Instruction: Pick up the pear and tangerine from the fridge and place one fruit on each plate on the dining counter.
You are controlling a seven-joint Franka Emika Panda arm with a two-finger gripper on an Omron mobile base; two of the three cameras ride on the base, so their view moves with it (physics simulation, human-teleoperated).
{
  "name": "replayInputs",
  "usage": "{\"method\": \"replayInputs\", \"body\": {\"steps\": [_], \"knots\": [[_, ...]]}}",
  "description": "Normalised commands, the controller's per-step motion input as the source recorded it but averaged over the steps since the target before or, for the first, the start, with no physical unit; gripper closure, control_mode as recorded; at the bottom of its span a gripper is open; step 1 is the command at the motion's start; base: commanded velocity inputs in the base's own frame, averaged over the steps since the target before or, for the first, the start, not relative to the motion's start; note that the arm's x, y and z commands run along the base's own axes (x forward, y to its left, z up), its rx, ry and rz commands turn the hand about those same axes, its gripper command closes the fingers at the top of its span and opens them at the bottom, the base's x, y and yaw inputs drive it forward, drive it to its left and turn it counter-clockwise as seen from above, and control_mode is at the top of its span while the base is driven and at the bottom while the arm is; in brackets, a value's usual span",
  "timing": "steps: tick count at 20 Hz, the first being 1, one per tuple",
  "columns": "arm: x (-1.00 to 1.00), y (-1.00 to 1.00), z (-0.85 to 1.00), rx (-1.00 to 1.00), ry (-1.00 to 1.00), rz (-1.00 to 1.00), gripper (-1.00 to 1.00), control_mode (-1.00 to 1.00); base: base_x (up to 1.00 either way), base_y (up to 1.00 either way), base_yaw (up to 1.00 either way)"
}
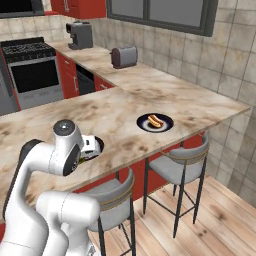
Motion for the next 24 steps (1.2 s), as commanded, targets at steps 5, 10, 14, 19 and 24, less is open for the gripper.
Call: {"method": "replayInputs", "body": {"steps": [5, 10, 14, 19, 24], "knots": [[0.13, 0.12, 0.00, -0.01, 0.04, 0.00, 1.00, -1.00, 0.02, 0.06, 0.00], [0.45, 0.45, 0.00, 0.00, 0.13, 0.00, 1.00, -1.00, 0.00, 0.00, 0.00], [0.65, 0.46, 0.00, 0.00, 0.13, 0.00, 1.00, -1.00, 0.00, 0.00, 0.00], [0.75, 0.34, -0.08, -0.04, 0.07, 0.00, 1.00, -1.00, 0.00, 0.00, 0.00], [0.63, 0.36, -0.25, 0.00, 0.08, -0.03, 1.00, -1.00, 0.00, 0.00, 0.00]]}}
